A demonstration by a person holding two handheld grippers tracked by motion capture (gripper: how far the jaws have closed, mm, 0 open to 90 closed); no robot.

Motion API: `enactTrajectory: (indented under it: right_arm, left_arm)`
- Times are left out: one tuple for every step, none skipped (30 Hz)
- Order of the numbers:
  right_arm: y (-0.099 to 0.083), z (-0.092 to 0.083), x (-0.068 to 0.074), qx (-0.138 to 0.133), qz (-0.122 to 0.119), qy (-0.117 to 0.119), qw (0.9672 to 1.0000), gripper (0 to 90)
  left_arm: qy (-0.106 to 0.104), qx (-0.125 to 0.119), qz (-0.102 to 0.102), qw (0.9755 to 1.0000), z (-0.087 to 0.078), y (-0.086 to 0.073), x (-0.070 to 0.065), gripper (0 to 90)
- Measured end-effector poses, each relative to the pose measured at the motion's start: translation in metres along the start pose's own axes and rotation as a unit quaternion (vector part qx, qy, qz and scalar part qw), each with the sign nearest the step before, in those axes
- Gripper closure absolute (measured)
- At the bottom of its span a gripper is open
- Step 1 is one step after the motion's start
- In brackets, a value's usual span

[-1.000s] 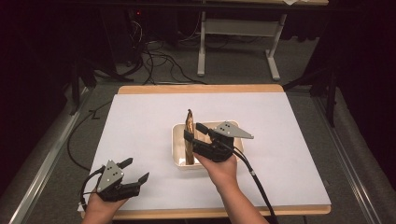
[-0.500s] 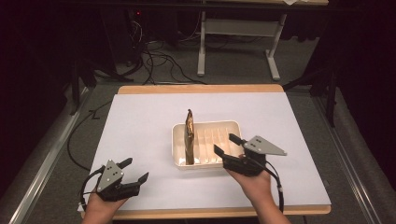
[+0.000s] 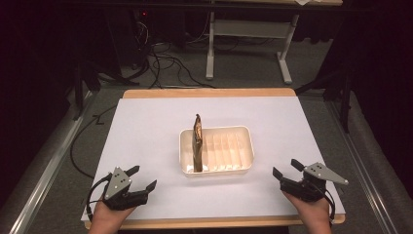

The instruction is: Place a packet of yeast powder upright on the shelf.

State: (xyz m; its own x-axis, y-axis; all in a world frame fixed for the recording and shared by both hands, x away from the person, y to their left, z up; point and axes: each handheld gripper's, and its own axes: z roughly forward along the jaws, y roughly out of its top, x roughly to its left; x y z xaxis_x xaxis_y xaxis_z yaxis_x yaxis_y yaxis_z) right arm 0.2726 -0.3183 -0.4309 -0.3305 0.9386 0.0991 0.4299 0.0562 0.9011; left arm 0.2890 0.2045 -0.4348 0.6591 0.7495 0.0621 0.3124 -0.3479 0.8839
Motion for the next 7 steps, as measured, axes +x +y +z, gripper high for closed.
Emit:
enactTrajectory:
  right_arm:
    - [-0.0007,0.002,-0.0016,0.003,0.004,-0.002,1.0,23.0]
    - [-0.0016,0.0041,-0.0028,0.01,0.006,-0.003,0.9999,23.0]
    - [-0.0025,0.0059,-0.0036,0.017,0.007,-0.003,0.9998,22.9]
    - [-0.0034,0.0073,-0.004,0.022,0.007,-0.005,0.9997,23.1]
    - [-0.004,0.0078,-0.0046,0.026,0.006,-0.008,0.9996,23.3]
    - [-0.0043,0.0075,-0.0053,0.025,0.006,-0.011,0.9996,23.4]
    - [-0.004,0.006,-0.0056,0.022,0.009,-0.015,0.9996,23.3]
  left_arm:
    - [0.0,0.001,0.002,1.0,0.0003,0.0001,-0.0008,24.1]
    - [0.0,0.001,0.004,1.0,0.0001,0.0002,-0.0013,24.0]
    - [0.0,0.001,0.005,1.0,-0.0004,0.0001,-0.0017,24.0]
    - [-0.001,0.001,0.006,1.0,-0.001,0.0,-0.0017,24.1]
    - [-0.001,0.0,0.005,1.0,-0.0014,-0.0002,-0.0015,24.0]
    - [-0.002,-0.001,0.004,1.0,-0.0019,-0.0005,-0.0008,24.1]
    - [-0.002,-0.001,0.004,1.0,-0.0019,-0.0005,-0.0008,24.1]
